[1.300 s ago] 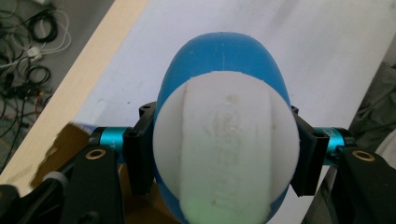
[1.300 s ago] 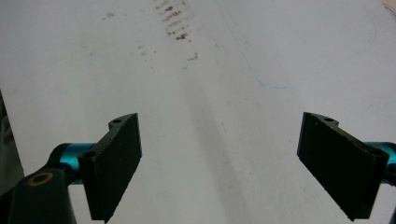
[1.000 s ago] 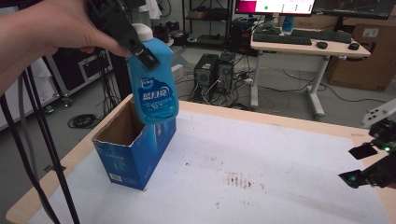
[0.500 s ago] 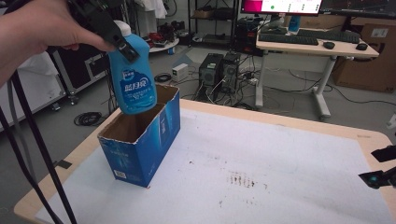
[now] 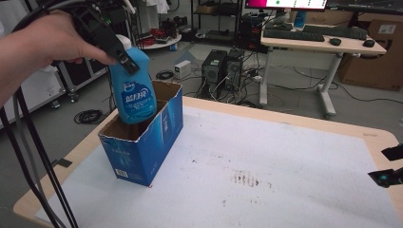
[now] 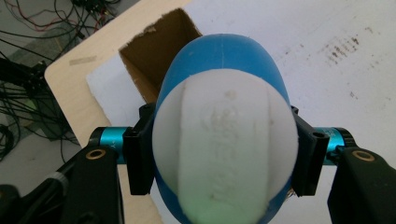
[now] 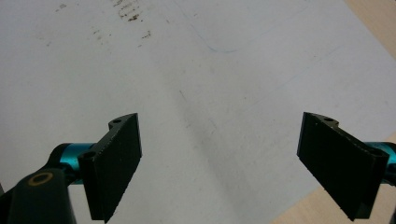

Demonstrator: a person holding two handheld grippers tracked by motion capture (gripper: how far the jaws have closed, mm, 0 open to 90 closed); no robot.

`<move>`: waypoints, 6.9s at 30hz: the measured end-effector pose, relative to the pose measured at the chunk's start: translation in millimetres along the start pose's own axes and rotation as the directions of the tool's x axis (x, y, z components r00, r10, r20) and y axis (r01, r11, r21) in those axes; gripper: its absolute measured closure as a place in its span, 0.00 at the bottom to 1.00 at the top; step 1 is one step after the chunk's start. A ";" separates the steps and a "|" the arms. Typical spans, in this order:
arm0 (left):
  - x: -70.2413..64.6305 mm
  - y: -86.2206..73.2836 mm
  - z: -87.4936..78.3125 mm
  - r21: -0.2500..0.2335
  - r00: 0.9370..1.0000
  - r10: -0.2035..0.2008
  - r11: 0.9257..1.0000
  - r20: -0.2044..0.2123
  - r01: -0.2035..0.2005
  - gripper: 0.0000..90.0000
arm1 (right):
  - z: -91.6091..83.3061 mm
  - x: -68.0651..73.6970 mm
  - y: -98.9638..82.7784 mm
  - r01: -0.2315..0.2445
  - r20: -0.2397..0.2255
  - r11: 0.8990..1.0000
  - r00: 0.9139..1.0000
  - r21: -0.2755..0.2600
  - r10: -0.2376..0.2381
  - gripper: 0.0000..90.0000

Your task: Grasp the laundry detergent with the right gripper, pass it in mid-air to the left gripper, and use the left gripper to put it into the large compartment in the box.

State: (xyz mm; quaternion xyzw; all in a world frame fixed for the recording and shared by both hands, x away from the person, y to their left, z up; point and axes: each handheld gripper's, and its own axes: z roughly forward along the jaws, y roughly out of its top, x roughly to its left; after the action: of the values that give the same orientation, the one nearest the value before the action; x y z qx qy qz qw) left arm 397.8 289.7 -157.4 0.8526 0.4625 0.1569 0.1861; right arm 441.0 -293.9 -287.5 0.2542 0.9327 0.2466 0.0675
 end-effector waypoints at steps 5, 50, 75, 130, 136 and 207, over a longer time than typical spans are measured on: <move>1.1 -7.1 16.9 0.025 1.000 -0.006 1.000 0.012 0.006 0.42 | 0.2 0.3 -0.1 0.003 -0.001 1.000 1.000 0.005 -0.003 0.15; -10.9 -49.1 113.2 0.154 1.000 0.020 0.988 0.002 -0.020 0.42 | 5.8 4.0 -2.3 -0.001 -0.007 1.000 1.000 0.023 0.001 0.15; -16.0 -48.2 121.4 0.160 0.999 0.035 0.986 0.005 -0.035 0.42 | 6.0 5.4 -4.6 0.000 -0.009 1.000 1.000 0.026 0.000 0.15; -13.7 -35.5 99.7 0.171 0.988 0.153 0.974 -0.014 -0.148 0.26 | 7.2 9.4 -5.5 0.013 -0.021 0.999 1.000 0.036 -0.013 0.15; -17.3 -28.0 82.0 0.153 0.981 0.196 0.969 -0.004 -0.193 0.23 | 7.5 11.5 -5.5 0.020 -0.024 0.999 1.000 0.037 -0.019 0.15; -159.0 59.8 135.4 -0.026 0.800 0.563 0.820 0.206 -0.571 0.23 | 11.4 60.3 26.9 0.143 -0.032 0.990 0.989 0.014 -0.143 0.15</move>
State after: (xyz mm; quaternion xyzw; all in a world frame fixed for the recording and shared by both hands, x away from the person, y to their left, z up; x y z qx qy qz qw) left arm 417.8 101.6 -264.3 0.9666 0.1675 0.1081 0.1611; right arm 403.8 -238.2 -284.2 0.1834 0.9515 0.2375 0.0683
